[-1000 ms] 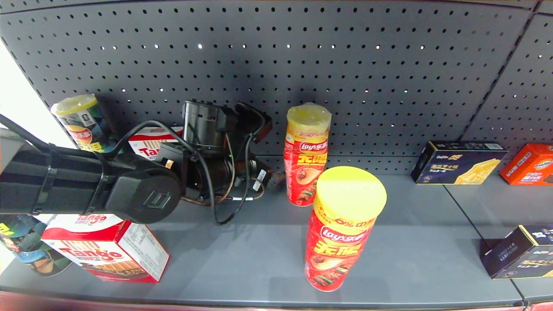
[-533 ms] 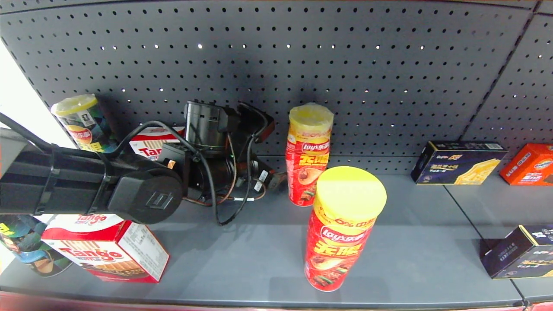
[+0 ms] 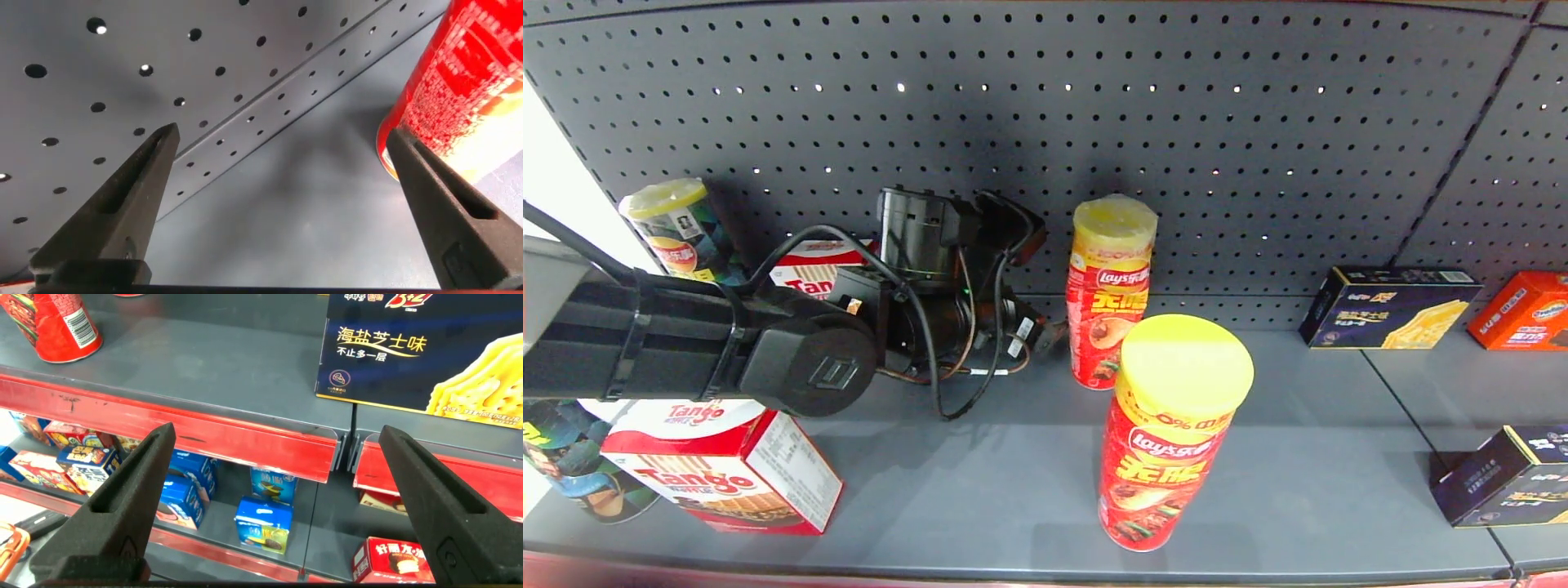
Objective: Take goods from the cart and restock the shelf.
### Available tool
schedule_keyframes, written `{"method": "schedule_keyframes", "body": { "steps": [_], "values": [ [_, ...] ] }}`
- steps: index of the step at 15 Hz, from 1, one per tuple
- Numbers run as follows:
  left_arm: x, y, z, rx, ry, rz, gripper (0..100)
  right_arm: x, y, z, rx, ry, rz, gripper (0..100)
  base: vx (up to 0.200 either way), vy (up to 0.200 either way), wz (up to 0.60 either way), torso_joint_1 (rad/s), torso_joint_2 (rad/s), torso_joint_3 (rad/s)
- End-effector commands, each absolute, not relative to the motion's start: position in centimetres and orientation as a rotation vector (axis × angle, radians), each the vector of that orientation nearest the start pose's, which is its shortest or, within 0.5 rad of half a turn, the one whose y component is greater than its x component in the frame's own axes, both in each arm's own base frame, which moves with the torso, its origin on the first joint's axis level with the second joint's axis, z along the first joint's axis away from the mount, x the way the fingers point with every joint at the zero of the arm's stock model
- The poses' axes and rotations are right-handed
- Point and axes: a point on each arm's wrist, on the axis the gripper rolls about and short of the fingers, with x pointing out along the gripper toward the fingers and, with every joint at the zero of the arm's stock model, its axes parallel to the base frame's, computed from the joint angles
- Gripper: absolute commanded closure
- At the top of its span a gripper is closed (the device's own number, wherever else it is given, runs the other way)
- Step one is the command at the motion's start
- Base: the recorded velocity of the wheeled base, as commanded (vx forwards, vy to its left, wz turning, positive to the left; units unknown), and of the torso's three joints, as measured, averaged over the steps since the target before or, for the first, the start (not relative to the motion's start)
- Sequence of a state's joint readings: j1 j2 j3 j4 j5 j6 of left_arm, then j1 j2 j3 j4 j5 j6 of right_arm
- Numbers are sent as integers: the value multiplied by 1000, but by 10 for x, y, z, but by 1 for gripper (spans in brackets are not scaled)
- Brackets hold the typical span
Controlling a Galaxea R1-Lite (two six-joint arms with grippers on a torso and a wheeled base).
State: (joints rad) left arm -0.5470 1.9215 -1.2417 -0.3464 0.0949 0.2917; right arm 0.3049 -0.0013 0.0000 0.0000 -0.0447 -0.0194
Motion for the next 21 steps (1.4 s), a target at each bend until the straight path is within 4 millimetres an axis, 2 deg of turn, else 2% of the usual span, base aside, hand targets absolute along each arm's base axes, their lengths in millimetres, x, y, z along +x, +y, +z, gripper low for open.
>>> {"method": "schedule_keyframes", "body": {
  "steps": [1, 13, 16, 18, 19, 21],
  "values": [
    [328, -201, 195, 393, 256, -501, 0, -21, -8, 75, -20, -3, 261, 0, 0, 0, 0, 0, 0, 0],
    [326, -204, 195, 392, 255, -511, 0, -21, -8, 75, -20, -3, 261, 0, 0, 0, 0, 0, 0, 0],
    [309, -182, 232, 346, 164, -471, 0, -21, -8, 75, -20, -3, 261, 0, 0, 0, 0, 0, 0, 0],
    [294, -175, 253, 289, 111, -462, 0, -21, -8, 75, -20, -3, 261, 0, 0, 0, 0, 0, 0, 0],
    [281, -171, 272, 236, 47, -456, 0, -21, -8, 75, -20, -3, 261, 0, 0, 0, 0, 0, 0, 0],
    [254, -162, 292, 192, -42, -447, 0, -21, -8, 75, -20, -3, 261, 0, 0, 0, 0, 0, 0, 0]
  ]
}}
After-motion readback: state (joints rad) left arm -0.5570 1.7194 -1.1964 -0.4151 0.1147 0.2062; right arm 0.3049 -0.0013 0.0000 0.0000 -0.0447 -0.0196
